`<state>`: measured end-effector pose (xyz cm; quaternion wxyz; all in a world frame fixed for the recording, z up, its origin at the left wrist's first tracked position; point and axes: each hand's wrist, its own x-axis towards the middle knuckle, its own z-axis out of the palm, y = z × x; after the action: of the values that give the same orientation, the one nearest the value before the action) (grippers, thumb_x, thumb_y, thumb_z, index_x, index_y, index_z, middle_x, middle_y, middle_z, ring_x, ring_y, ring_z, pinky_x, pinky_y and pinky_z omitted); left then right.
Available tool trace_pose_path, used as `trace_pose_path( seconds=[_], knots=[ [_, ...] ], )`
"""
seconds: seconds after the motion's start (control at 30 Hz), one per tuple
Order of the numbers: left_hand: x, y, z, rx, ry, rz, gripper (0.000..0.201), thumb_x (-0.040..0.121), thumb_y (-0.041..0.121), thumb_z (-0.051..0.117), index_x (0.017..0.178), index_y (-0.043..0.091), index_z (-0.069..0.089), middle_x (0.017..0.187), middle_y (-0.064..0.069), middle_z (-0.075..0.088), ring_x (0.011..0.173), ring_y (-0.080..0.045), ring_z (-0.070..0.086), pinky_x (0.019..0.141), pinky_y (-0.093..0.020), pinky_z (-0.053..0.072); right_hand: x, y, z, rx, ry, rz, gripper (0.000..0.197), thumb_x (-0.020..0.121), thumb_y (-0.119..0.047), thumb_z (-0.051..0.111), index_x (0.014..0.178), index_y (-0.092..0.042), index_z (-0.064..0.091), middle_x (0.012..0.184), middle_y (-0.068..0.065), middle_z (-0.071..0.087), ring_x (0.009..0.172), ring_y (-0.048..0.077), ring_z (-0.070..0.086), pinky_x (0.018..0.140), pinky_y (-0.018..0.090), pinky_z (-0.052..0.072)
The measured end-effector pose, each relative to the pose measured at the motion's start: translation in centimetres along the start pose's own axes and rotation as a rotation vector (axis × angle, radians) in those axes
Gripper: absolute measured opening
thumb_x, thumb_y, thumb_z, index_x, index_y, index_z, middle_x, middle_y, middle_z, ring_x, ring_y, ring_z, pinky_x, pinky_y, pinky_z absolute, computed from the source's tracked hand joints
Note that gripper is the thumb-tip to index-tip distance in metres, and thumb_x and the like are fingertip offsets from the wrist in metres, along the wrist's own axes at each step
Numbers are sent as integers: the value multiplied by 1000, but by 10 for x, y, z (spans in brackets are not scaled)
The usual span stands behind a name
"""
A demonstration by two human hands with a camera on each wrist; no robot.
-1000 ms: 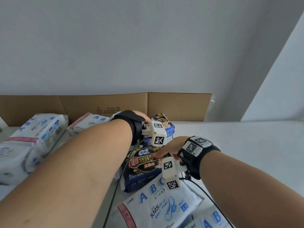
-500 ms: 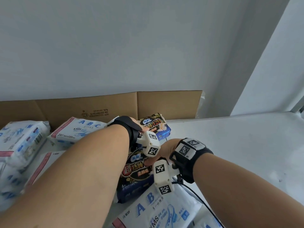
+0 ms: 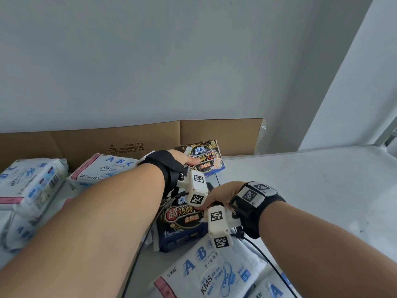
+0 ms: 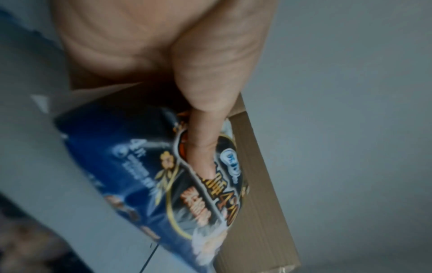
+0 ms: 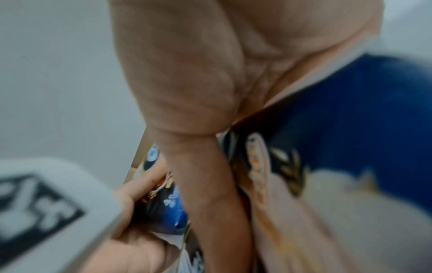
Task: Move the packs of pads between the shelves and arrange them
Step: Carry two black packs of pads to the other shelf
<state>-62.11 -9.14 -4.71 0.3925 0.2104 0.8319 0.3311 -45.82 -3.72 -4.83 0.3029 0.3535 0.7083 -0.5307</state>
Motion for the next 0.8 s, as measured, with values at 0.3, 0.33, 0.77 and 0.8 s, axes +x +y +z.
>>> trace_pose_path(
  seconds=[0.3, 0.33, 0.77, 0.8],
  knots=[
    [-59, 14, -29, -602, 50, 142, 18, 82, 23, 71, 78, 7, 63, 61, -8, 70, 62, -24, 66, 73, -37, 52, -38, 13, -7, 203, 308, -124, 64, 53, -31, 89, 107, -3, 66, 104, 17, 72, 104, 33, 66, 100, 47, 47],
    [-68, 15, -32, -684, 45, 161, 17, 82, 21, 71, 80, 7, 62, 59, -7, 70, 56, -22, 66, 66, -34, 53, -43, 15, -10, 244, 322, -157, 67, 47, -30, 88, 105, -4, 65, 101, 17, 73, 100, 33, 68, 96, 46, 50],
    [-186, -7, -17, -1036, 52, 391, 27, 82, 22, 69, 106, 12, 61, 105, -10, 69, 96, -24, 65, 79, -36, 53, -134, 63, 1, 633, 402, -552, 54, 56, -19, 79, 105, -8, 60, 86, 11, 76, 70, 22, 74, 52, 26, 56],
    [-196, -10, -12, -1035, 81, 408, 21, 82, 22, 69, 99, 13, 61, 100, -9, 69, 92, -24, 65, 79, -35, 53, -140, 69, 5, 630, 384, -586, 52, 56, -20, 79, 104, -8, 61, 87, 11, 76, 72, 22, 74, 53, 26, 57]
  ],
)
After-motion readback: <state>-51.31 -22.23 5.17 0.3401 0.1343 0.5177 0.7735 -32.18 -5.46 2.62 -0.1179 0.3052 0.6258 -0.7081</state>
